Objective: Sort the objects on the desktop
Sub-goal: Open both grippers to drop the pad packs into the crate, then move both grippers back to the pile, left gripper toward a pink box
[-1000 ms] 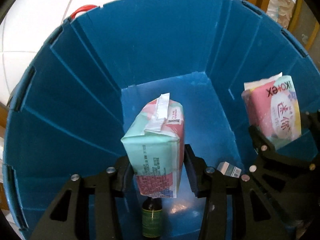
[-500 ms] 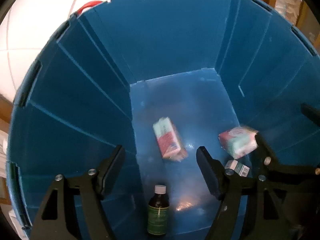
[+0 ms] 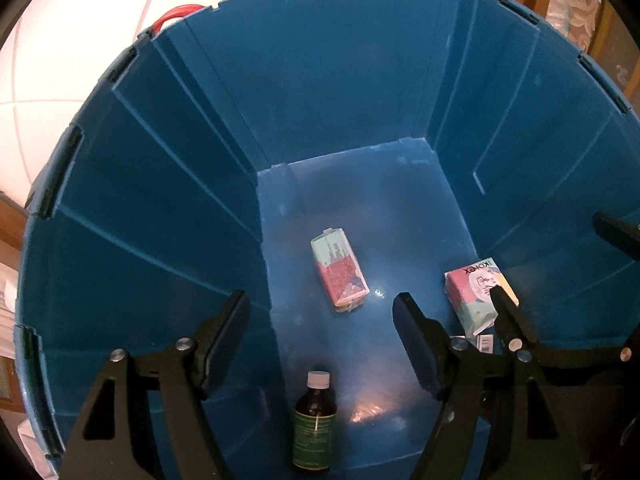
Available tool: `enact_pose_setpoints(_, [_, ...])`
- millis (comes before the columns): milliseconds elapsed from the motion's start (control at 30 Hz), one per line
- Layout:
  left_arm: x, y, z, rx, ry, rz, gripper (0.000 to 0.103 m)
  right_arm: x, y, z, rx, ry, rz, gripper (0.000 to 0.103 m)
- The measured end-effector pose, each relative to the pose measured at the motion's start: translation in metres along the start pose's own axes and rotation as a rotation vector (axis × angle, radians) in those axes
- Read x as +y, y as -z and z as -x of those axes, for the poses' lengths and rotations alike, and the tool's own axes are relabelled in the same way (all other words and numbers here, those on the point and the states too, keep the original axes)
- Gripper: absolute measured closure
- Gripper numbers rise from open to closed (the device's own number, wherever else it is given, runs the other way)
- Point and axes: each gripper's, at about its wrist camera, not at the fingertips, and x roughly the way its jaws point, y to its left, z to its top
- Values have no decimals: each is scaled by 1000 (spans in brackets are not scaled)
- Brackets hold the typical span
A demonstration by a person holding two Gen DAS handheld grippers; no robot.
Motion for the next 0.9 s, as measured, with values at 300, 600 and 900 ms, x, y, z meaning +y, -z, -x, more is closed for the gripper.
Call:
enact_pose_setpoints(300, [15, 11, 38, -74, 36, 43, 30, -6, 2, 20, -14, -46, -31, 0])
enact_pose_setpoints(600, [32, 40, 123, -287, -34, 45, 28, -23, 28, 102, -147, -104, -73, 0])
enact_pose_setpoints(900, [63, 121, 202, -507, -51, 119, 24, -1, 69, 180, -365, -118, -53, 0])
